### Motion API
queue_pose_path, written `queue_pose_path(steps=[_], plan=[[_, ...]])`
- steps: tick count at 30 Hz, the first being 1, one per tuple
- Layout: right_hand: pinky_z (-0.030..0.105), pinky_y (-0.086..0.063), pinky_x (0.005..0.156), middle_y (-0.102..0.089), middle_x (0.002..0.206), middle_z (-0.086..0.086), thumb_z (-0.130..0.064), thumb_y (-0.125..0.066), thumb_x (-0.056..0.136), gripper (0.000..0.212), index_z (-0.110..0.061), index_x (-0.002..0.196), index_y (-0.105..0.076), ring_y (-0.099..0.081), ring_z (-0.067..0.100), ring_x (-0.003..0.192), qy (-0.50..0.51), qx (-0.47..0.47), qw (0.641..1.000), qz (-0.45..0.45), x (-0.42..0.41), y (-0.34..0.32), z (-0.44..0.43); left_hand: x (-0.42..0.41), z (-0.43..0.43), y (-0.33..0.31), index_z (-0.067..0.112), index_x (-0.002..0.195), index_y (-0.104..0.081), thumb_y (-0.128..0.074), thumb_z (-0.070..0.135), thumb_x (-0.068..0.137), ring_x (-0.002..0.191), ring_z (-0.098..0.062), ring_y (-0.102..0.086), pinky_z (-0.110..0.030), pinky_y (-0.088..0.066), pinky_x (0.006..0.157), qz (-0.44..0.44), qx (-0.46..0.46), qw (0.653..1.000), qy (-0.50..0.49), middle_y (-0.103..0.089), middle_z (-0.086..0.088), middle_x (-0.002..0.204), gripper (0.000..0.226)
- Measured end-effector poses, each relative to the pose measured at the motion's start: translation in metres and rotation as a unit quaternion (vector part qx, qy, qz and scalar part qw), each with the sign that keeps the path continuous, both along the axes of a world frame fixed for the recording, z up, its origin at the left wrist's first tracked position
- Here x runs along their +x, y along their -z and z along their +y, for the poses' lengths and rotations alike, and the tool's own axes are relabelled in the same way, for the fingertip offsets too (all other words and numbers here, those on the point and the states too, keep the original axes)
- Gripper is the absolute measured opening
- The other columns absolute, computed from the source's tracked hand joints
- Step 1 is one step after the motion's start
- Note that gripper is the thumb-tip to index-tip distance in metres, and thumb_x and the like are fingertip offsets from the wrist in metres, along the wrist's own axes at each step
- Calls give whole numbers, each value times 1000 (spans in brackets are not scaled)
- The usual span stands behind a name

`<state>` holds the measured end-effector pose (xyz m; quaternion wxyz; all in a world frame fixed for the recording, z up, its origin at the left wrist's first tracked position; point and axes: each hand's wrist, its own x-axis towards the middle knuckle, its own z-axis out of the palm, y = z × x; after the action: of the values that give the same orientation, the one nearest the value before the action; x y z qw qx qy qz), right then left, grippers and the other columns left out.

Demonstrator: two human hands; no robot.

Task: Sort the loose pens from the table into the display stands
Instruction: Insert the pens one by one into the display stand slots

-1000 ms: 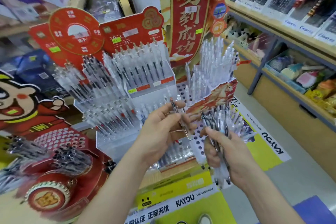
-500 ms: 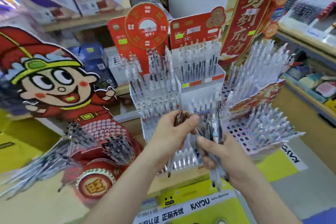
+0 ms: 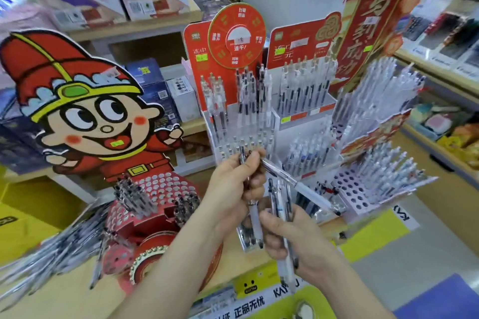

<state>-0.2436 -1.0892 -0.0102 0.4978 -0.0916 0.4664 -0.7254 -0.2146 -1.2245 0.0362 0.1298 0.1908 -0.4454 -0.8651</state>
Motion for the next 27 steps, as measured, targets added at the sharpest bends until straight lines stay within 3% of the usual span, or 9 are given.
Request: queue_pose_path(steps=[3,7,11,13,15,20,24,27], plan=[[18,-29,41,-64,73,20,-8,-81,72,20,-5,82,-64,-34,11,40,-13,20,999,27,1,0,-1,-2,2,2,6,90,-63,-59,18,80,47,-9,-45,-15,-35,40,11,28,999,-12,-51,-3,65,17],[21,-32,42,-65,80,22,-10,-80,74,33,-1,100,-62,-35,12,44,-64,84,993,57,-11,10,19,-6,-25,-9,9,86,-63,-60,25,79,54,-10,-54,-19,-47,52,35,-1,995,-93,-58,-1,65,18],[23,-32,41,-61,77,24,-11,-77,72,27,1,93,-63,-37,12,43,-7,144,987,70,-33,23,37,-4,-54,-20,14,76,-59,-64,35,78,47,-12,-48,-20,-42,47,-17,-227,963,-144,-55,2,55,22],[23,-31,39,-59,72,21,-3,-69,81,21,8,95,-58,-36,12,42,48,151,986,57,-45,25,41,-8,-56,-16,11,79,-62,-65,30,81,44,-14,-49,-21,-43,44,-45,-302,942,-139,-57,0,55,20],[22,-31,39,-60,66,16,-4,-63,89,11,5,89,-58,-36,13,43,68,152,984,68,-55,21,41,-15,-56,-9,7,81,-63,-66,20,87,45,-18,-53,-25,-48,47,-71,-338,928,-137,-61,-4,57,14],[29,-34,46,-58,67,18,-37,-71,73,38,1,77,-63,-42,20,50,95,153,975,130,-68,12,38,-34,-53,-1,12,80,-66,-65,9,90,54,-22,-65,-28,-50,50,-105,-443,883,-117,-66,-7,64,10],[29,-36,46,-64,73,14,-29,-70,74,29,-3,85,-65,-52,21,57,111,150,975,119,-74,10,38,-48,-55,-6,22,83,-66,-62,3,91,64,-12,-67,-23,-54,63,-95,-498,859,-77,-68,-2,73,21],[29,-39,48,-67,74,12,-20,-67,82,17,-6,91,-69,-60,22,64,120,150,973,128,-80,7,39,-56,-56,-6,24,90,-65,-61,0,91,75,-13,-68,-31,-57,77,-88,-553,827,-42,-69,2,81,24]])
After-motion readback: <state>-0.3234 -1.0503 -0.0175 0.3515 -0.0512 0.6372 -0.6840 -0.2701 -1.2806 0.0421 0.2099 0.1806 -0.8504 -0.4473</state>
